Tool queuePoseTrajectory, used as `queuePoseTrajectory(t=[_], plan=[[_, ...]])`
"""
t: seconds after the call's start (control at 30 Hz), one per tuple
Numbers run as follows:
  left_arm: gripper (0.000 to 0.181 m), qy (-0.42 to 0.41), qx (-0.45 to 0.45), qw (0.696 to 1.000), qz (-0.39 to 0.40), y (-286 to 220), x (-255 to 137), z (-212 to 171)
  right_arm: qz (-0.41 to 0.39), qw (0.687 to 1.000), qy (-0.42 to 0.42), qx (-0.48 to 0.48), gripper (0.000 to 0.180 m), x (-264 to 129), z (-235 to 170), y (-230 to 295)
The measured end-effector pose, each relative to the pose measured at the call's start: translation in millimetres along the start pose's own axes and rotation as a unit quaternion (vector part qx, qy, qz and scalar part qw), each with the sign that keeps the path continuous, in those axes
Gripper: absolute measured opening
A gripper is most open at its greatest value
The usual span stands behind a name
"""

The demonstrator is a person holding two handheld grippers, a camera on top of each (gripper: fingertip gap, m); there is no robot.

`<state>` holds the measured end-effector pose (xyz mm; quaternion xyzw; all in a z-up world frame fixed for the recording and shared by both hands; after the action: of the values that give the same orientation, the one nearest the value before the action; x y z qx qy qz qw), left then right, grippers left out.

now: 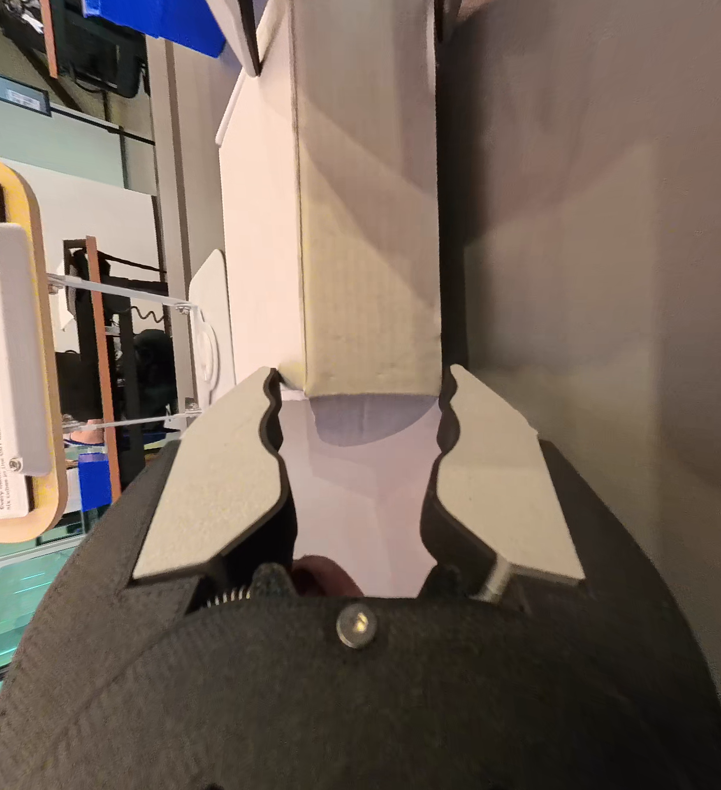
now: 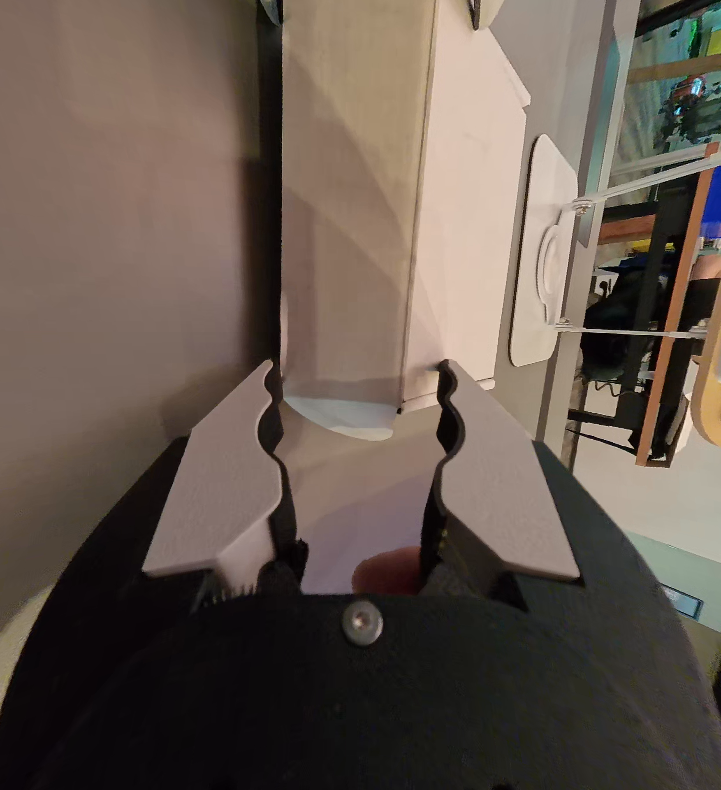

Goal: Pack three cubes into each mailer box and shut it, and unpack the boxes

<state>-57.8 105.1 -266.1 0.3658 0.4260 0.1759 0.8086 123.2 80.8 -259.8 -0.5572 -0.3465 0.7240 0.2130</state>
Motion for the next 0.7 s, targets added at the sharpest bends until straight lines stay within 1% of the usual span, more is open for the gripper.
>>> queuePoseTrajectory(t=[0.1,0.2,0.33,0.5,0.6,0.67,0.7], plan=[[0.070,-0.003,-0.002,1.000,0.001,3,-1,1,0.014,1.000,-0.008,0.018,0.071,-3,0,-5],[0.067,-0.020,-0.025,0.999,-0.014,11,-7,4,0.029,0.998,-0.023,0.044,0.068,-11,-1,-14],[0.064,-0.034,-0.052,0.997,-0.041,26,-15,10,0.068,0.993,-0.047,0.081,0.063,-23,-1,-31],[0.063,-0.040,-0.131,0.983,-0.124,47,-22,16,0.150,0.976,-0.078,0.140,0.063,-35,-1,-51],[0.063,-0.036,-0.178,0.964,-0.196,62,-24,19,0.221,0.953,-0.089,0.190,0.063,-37,-4,-64],[0.062,-0.029,-0.197,0.947,-0.251,70,-24,23,0.271,0.931,-0.100,0.223,0.062,-34,-7,-74],[0.062,-0.025,-0.210,0.939,-0.273,75,-23,25,0.282,0.923,-0.102,0.240,0.061,-31,-9,-80]])
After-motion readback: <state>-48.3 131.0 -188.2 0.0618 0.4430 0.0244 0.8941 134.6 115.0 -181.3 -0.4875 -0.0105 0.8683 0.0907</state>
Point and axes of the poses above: each gripper's, where its closed fingertips meet, x out along the fingers, z out of its top, y = z × x across the jaws, the point moved 7 cm from there along -x, back along the fingers, and after that the axes turned 7 degrees about -x, right-handed, at the moved point
